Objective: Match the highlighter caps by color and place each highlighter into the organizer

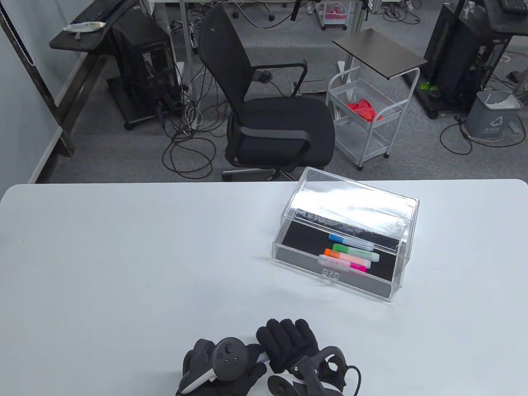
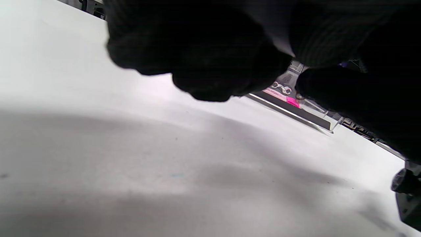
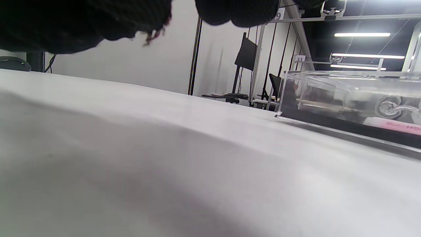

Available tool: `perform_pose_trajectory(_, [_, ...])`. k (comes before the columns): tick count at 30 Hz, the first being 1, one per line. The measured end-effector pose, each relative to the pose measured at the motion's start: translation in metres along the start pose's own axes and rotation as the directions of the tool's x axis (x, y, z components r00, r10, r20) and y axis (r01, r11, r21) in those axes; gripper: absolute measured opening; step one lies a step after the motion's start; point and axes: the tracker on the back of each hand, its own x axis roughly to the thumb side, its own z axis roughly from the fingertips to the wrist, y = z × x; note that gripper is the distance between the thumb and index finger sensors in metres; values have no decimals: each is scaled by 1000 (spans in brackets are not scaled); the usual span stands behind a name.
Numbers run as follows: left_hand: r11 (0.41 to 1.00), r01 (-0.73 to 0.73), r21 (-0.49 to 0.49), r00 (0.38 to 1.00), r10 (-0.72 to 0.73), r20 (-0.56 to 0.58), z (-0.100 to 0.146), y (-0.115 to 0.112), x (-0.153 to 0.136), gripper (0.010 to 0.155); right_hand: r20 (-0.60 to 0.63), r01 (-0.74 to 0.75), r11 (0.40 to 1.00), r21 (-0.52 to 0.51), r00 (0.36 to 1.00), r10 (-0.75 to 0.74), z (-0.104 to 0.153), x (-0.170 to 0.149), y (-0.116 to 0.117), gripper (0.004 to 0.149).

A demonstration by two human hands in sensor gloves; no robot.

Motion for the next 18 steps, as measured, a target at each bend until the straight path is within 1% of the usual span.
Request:
perform_pose_trajectory(3, [1000, 1, -1, 1000, -1, -4, -1, -1, 1, 56, -15, -40, 999, 1, 999, 41, 0, 1, 1, 68])
perform_pose_trajectory(6, [1000, 28, -1, 999, -28, -27, 0, 0, 1, 56, -13, -31, 999, 36, 999, 32, -1, 2, 5, 65])
perform_pose_trajectory(9, [997, 76, 30, 996, -75, -56, 2, 3, -1, 58, -20, -24, 998, 59, 999, 25, -1, 1, 6, 61])
perform_pose_trajectory(14, [996, 68, 54, 992, -62, -108, 5, 10, -19, 69, -83, 16, 993, 118, 997, -6, 1, -10, 10, 57])
perform_pose_trajectory(18, [990, 106, 90, 985, -92, -149, 10, 17, -31, 76, -144, 50, 985, 162, 989, -26, 1, -19, 14, 56])
